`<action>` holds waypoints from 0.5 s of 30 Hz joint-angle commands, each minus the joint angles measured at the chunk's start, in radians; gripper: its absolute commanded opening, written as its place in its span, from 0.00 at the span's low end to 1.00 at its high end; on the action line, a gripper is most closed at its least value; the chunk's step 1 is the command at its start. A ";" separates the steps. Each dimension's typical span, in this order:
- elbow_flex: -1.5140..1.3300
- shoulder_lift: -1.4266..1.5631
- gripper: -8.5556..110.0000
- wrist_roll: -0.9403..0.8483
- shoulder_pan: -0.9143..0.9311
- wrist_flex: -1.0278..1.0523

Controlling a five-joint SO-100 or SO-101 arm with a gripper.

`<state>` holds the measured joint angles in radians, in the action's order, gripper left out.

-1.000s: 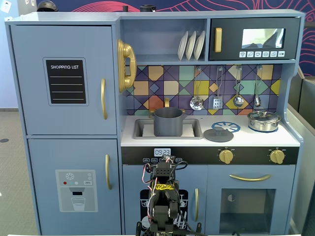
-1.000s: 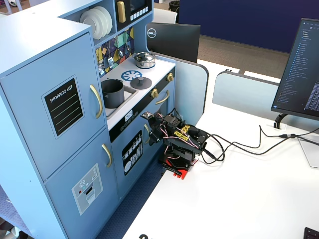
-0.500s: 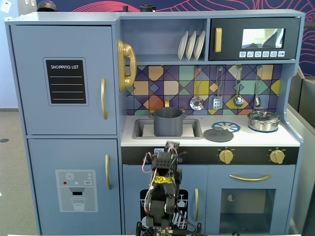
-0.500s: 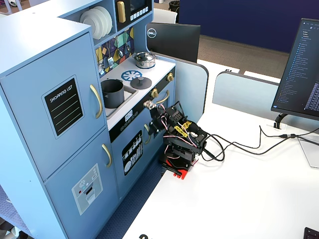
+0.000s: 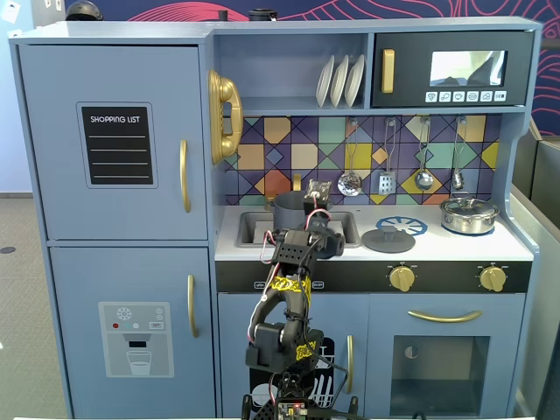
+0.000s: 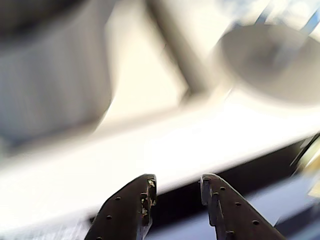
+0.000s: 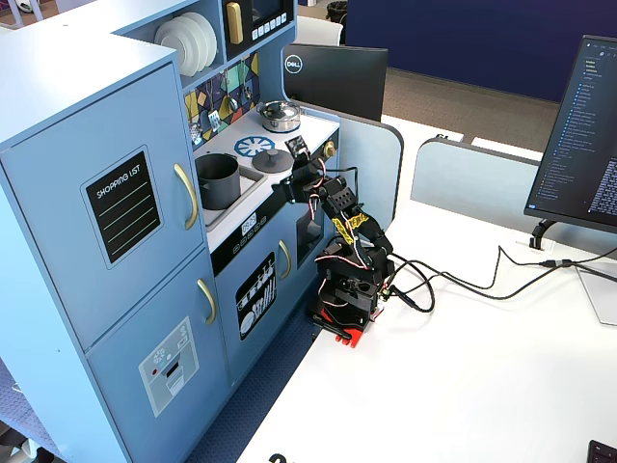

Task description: Pick up the lid from the counter and put it on the gray recipient

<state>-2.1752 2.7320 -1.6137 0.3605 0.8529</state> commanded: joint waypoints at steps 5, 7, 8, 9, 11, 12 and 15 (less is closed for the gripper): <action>-0.043 -0.040 0.07 -0.026 0.146 -0.345; -0.091 -0.061 0.07 -0.014 0.167 -0.453; -0.120 -0.075 0.07 -0.012 0.173 -0.520; -0.155 -0.091 0.07 -0.009 0.178 -0.603; -0.221 -0.123 0.07 -0.021 0.178 -0.750; -0.247 -0.143 0.07 -0.032 0.178 -0.807; -0.270 -0.195 0.07 -0.040 0.181 -0.862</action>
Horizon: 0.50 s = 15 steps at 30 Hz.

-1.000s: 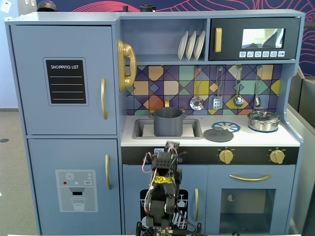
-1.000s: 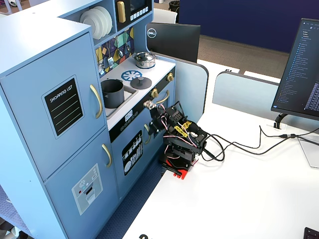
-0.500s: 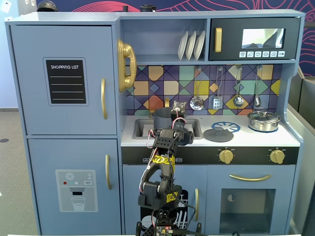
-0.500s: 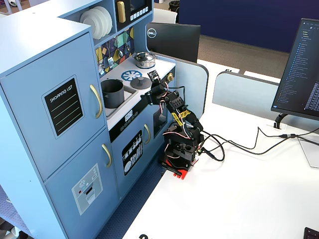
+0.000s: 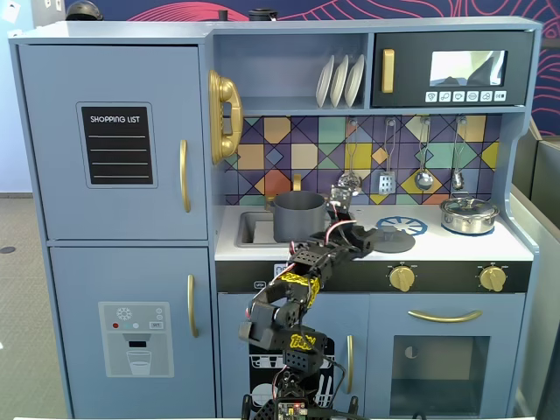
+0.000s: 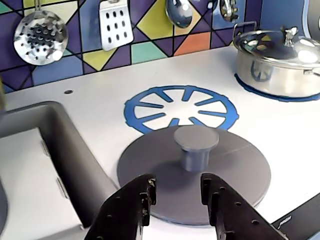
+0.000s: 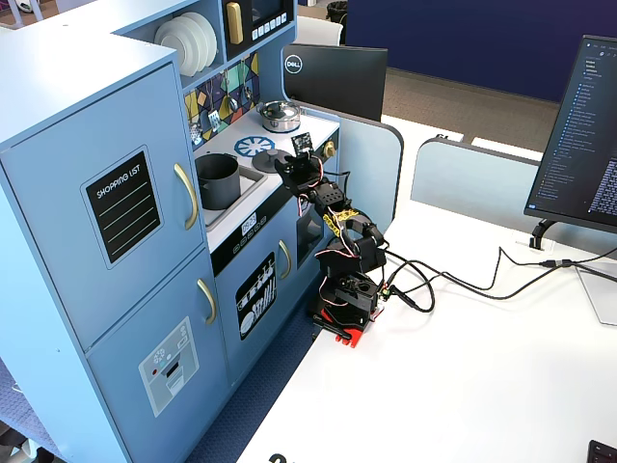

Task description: Pick up the lid from the counter and put it on the gray recipient

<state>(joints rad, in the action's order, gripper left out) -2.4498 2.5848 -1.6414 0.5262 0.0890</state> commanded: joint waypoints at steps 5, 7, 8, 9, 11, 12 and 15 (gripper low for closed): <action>0.040 -0.130 0.08 0.008 0.041 -0.143; 0.064 -0.156 0.09 0.015 0.049 -0.144; 0.075 -0.167 0.09 0.021 0.054 -0.144; 0.083 -0.178 0.09 0.029 0.055 -0.146; 0.091 -0.196 0.10 0.040 0.060 -0.147; 0.091 -0.206 0.10 0.043 0.064 -0.150; 0.091 -0.221 0.12 0.067 0.064 -0.156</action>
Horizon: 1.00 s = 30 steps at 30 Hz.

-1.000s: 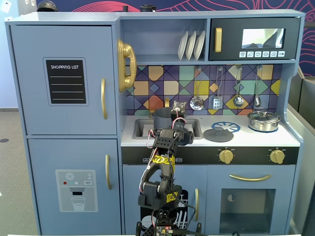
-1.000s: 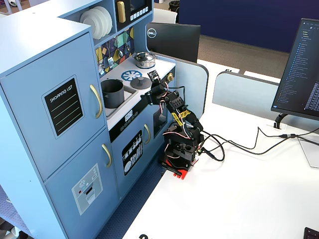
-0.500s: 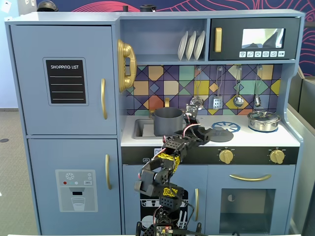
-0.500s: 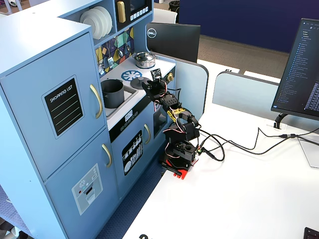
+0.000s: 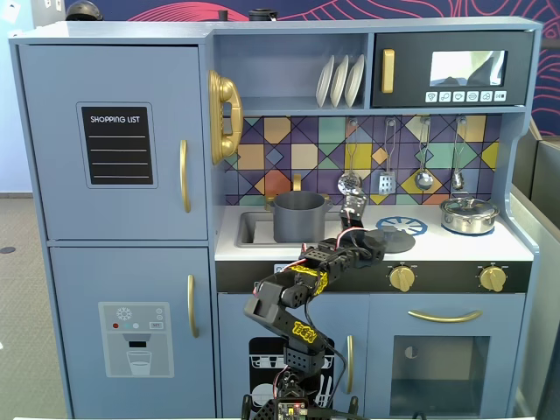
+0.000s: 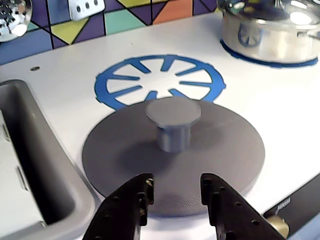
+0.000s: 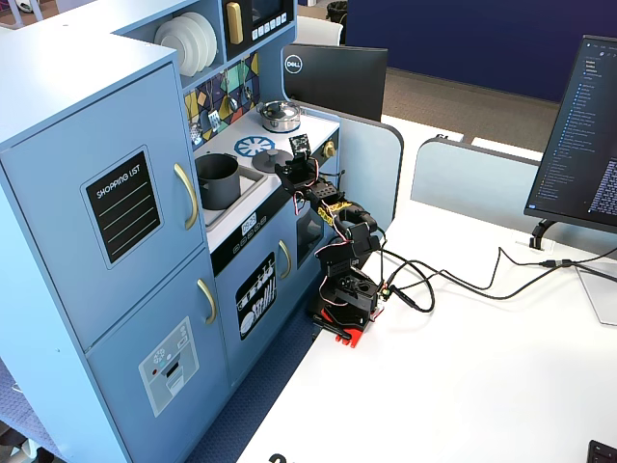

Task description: Pick up the lid from the counter and put it on the gray recipient

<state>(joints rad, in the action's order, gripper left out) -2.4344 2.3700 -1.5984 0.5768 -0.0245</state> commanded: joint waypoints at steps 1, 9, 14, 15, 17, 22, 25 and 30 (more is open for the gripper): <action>0.075 -0.012 0.14 0.035 0.014 -0.052; 0.114 -0.100 0.28 0.058 0.021 -0.132; 0.179 -0.176 0.29 0.026 0.020 -0.199; 0.192 -0.193 0.29 0.025 0.018 -0.206; 0.216 -0.224 0.29 0.023 0.018 -0.210; 0.247 -0.302 0.29 0.008 0.018 -0.245; 0.265 -0.348 0.28 -0.002 0.018 -0.259; 0.319 -0.423 0.27 -0.015 0.012 -0.264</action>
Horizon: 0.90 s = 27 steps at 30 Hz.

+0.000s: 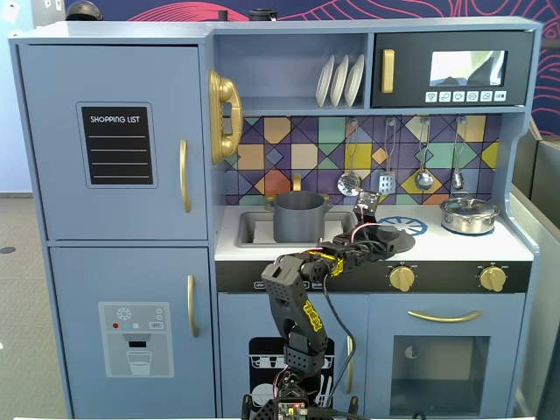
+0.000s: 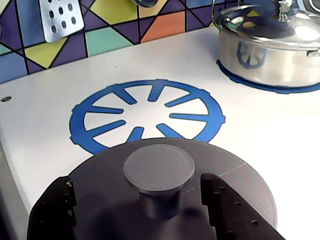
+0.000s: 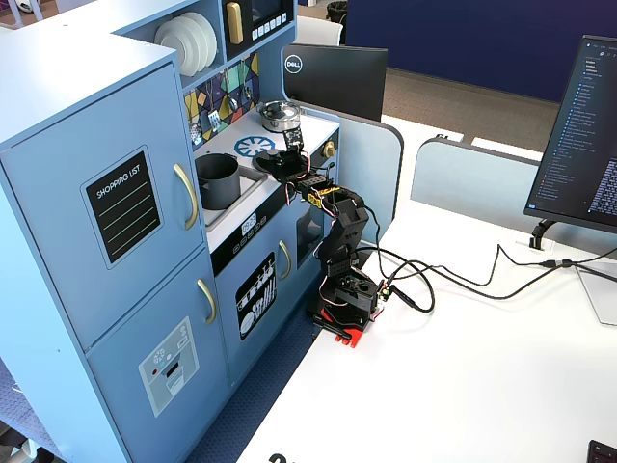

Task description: Pick up the lid from the counter and put it on the gray recipient

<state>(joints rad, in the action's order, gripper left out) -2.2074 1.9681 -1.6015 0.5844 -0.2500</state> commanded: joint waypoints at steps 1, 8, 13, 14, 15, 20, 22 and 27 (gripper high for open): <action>0.106 -0.040 0.27 -0.014 0.005 -0.040; 0.213 -0.164 0.25 -0.005 0.006 -0.067; 0.218 -0.190 0.07 -0.032 0.000 -0.063; 0.212 -0.190 0.07 -0.026 0.000 -0.063; 0.206 -0.187 0.07 -0.020 0.000 -0.063; 0.193 -0.163 0.07 -0.006 -0.008 -0.072; 0.202 -0.147 0.07 -0.005 -0.015 -0.074; 0.256 -0.097 0.07 -0.018 -0.029 -0.025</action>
<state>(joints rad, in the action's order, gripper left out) -2.0417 1.7779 -1.6245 0.5768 -0.2869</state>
